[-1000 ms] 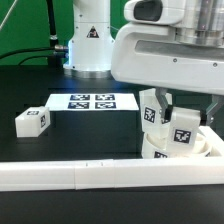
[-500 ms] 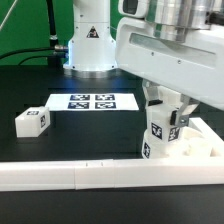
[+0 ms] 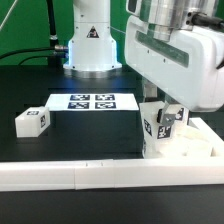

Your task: Assemble stool

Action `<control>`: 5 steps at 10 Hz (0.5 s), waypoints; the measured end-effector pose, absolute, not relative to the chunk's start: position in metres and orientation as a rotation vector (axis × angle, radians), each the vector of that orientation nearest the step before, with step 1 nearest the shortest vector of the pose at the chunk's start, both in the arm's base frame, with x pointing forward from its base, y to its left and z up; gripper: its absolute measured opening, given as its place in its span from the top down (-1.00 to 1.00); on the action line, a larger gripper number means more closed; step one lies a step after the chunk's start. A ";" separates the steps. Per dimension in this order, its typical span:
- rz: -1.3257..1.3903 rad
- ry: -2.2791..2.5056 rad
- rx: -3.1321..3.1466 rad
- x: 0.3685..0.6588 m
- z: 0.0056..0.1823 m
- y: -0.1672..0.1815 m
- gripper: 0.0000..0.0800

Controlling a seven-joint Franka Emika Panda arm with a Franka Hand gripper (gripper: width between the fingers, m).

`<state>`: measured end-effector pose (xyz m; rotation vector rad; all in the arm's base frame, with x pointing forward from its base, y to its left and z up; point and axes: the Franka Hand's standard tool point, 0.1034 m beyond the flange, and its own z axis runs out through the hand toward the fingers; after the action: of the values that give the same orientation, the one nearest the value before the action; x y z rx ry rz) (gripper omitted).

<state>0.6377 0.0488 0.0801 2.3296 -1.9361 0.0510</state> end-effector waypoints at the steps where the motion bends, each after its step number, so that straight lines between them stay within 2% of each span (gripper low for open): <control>1: 0.049 -2.011 2.256 0.636 0.080 0.048 0.16; 3: 0.073 -2.351 1.816 0.621 0.079 0.044 0.15; 5: 0.128 -2.393 1.746 0.618 0.084 0.050 0.15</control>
Offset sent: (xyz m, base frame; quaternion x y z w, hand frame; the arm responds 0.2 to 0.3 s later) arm 0.0024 0.0290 -0.0099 0.0348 0.0033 0.4392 0.8977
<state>0.6180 0.0497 0.0837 1.7461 -2.3930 0.1277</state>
